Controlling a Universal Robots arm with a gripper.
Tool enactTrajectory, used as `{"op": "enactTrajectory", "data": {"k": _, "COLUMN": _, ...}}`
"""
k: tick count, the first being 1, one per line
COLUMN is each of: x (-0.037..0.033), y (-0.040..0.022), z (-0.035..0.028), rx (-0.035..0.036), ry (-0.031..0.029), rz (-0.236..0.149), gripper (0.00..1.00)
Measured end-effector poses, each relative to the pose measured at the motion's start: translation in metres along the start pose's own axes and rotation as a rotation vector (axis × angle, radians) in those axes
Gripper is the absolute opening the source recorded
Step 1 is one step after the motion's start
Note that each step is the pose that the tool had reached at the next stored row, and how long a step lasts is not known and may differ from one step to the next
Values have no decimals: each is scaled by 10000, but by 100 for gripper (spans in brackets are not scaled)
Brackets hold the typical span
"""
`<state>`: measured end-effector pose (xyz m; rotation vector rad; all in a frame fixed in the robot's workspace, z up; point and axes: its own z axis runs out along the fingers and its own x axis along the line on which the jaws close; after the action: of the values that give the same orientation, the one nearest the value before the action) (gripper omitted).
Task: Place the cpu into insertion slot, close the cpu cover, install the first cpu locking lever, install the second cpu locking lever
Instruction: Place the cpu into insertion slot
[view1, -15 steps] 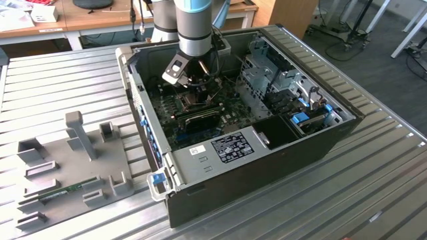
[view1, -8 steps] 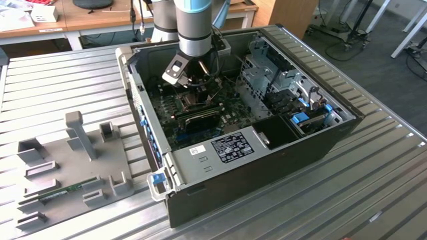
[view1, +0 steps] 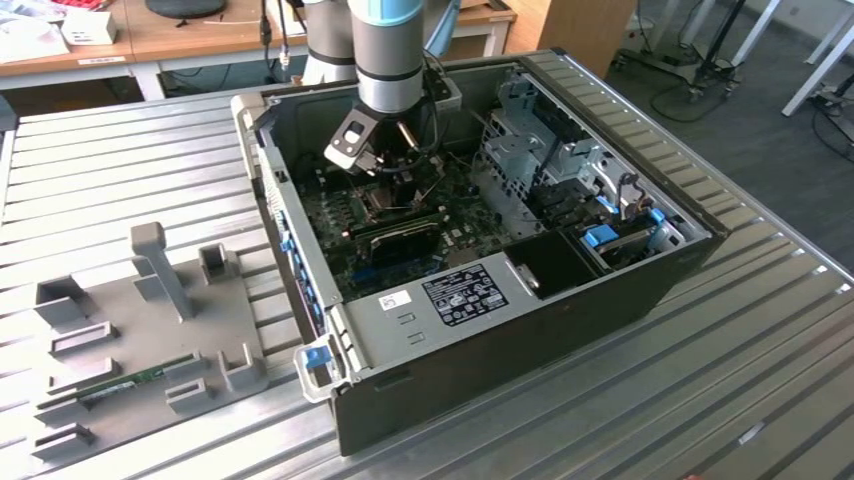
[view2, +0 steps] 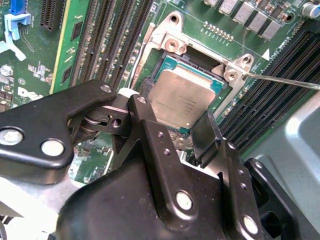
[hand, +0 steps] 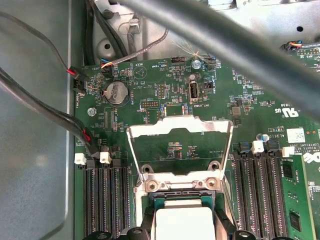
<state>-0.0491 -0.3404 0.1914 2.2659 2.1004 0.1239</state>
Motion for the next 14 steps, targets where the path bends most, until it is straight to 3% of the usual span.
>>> {"op": "enactTrajectory", "data": {"k": 14, "x": 0, "y": 0, "z": 3, "rx": 0, "ry": 0, "rz": 0, "gripper": 55}}
